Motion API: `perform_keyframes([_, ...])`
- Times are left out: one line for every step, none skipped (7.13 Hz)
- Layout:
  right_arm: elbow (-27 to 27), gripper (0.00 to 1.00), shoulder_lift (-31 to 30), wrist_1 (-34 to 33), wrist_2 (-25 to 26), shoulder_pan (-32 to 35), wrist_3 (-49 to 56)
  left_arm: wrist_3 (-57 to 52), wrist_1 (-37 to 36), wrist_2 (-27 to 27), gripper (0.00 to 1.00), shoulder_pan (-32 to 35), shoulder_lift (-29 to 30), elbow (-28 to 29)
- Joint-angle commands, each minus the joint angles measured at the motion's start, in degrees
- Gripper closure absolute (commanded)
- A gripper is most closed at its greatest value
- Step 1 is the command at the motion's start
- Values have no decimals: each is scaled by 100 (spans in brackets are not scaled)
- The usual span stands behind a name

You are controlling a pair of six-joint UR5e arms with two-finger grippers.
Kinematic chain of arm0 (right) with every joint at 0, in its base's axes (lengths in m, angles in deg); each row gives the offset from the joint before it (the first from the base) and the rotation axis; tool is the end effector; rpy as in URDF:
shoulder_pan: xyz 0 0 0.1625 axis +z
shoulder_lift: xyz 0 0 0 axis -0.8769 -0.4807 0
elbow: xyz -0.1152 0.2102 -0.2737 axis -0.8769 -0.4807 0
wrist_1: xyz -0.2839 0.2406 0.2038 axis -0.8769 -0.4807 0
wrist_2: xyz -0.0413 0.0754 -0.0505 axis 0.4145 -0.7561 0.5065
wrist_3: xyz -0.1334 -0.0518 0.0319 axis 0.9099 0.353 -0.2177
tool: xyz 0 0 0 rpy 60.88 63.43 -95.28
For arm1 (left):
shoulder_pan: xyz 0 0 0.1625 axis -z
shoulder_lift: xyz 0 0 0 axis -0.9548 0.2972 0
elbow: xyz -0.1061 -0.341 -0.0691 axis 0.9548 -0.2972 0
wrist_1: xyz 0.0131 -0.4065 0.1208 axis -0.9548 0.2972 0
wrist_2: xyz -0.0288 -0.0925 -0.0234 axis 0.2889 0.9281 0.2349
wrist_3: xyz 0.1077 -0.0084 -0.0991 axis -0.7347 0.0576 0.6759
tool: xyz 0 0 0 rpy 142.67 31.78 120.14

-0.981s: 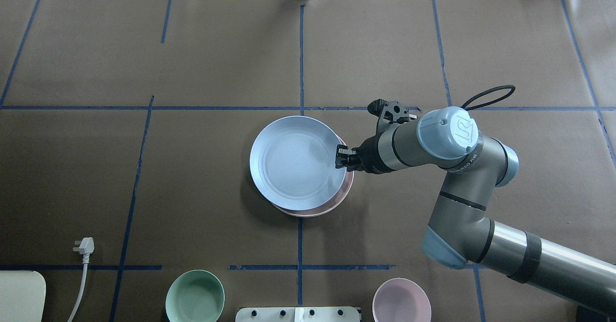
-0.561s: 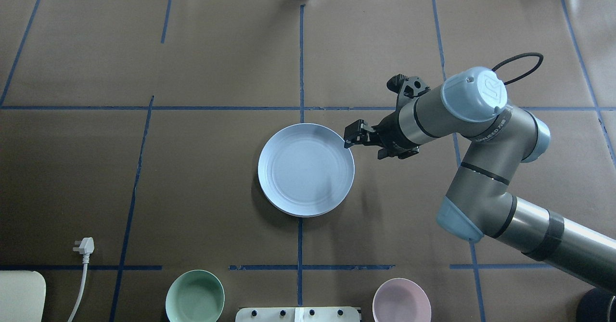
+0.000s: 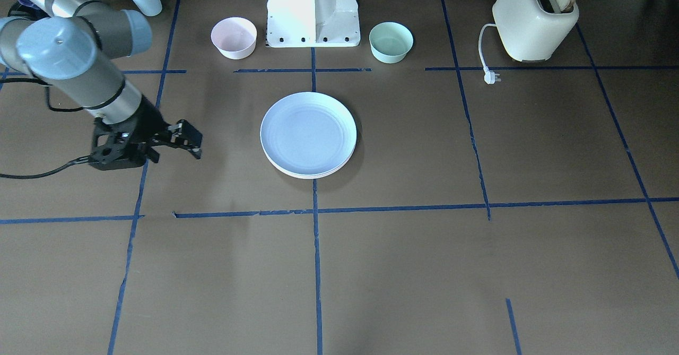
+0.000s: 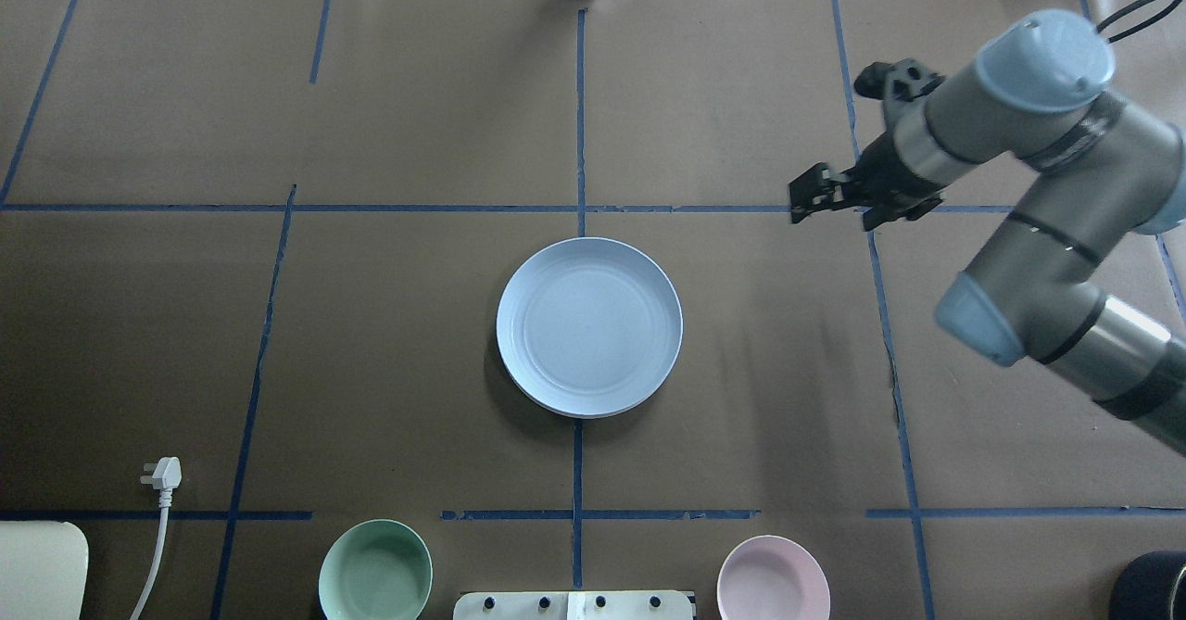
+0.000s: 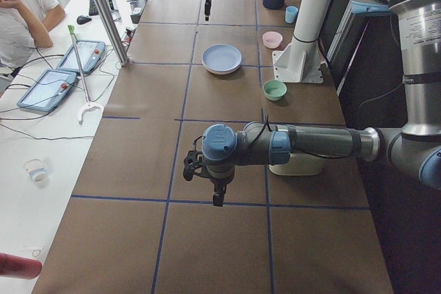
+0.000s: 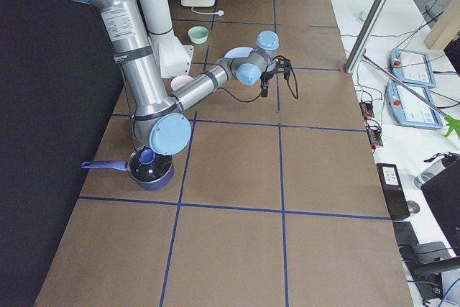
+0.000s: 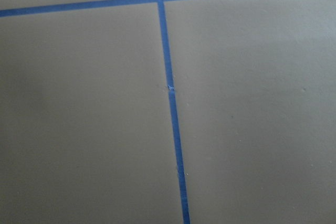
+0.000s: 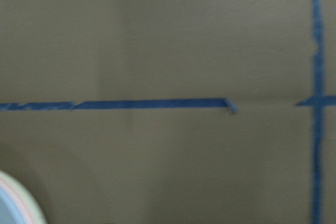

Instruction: Stack three plates with pink and blue

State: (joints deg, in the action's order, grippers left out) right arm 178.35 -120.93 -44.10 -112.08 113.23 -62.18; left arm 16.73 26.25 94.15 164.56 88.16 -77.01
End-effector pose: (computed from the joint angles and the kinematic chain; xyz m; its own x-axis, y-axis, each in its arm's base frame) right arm -0.3484 -0.5193 0.3418 0.5812 -0.0124 0.8137 -0.0485 0.9976 0.0498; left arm -0.0375 -0.4167 0.6002 0.6620 0.1084 -0.7417 -0.0730 0.9941 0.0802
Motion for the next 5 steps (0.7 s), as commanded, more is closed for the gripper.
perform_keyframes([-237, 0, -964, -117, -730, 1433, 2566, 55, -4, -127, 0, -18, 39, 3])
perform_keyframes([-413, 0, -1412, -117, -741, 1953, 3744, 107, -4, -49, 0, -9, 39, 38])
perform_keyframes([-563, 0, -1843, -126, -776, 2489, 4826, 82, -30, -135, 0, -26, 91, 99])
perform_keyframes([-599, 0, -2125, -352, -820, 3007, 5533, 90, -65, -119, 0, -27, 127, 178])
perform_keyframes([-573, 0, -2346, -842, -820, 3491, 6219, 90, -13, -110, 0, -27, 153, 161])
